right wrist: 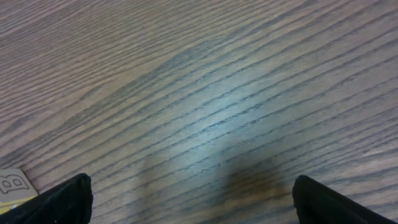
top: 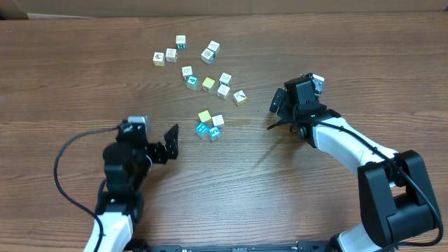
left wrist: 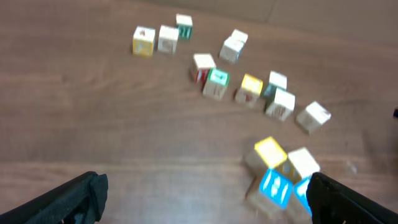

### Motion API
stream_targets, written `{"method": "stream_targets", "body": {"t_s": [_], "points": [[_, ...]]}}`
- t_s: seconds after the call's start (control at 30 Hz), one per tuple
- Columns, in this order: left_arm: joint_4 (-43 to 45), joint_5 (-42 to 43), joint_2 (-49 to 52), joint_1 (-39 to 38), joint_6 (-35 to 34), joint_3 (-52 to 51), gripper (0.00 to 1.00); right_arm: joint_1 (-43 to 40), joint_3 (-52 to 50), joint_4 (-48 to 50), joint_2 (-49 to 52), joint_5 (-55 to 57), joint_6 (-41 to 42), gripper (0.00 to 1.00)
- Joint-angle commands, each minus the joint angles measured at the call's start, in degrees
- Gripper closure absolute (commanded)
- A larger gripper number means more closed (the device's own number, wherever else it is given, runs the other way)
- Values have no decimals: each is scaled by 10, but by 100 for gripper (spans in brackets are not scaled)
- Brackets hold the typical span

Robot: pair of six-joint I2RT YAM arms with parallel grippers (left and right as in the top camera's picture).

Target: Form a circle

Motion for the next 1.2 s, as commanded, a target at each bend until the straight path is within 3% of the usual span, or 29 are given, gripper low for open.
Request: {"method": "stream_targets", "body": {"t_s": [0.0, 0.57, 1.17], "points": [[6, 0, -32, -1, 11, -25, 0, 0, 5, 3, -13, 4, -3, 0], [0, -15, -173, -1, 11, -134, 0, 0, 5, 3, -13, 4, -3, 0], [-241, -86, -429, 0, 22, -134, 1, 0, 5, 3, -13, 4, -3, 0]]}}
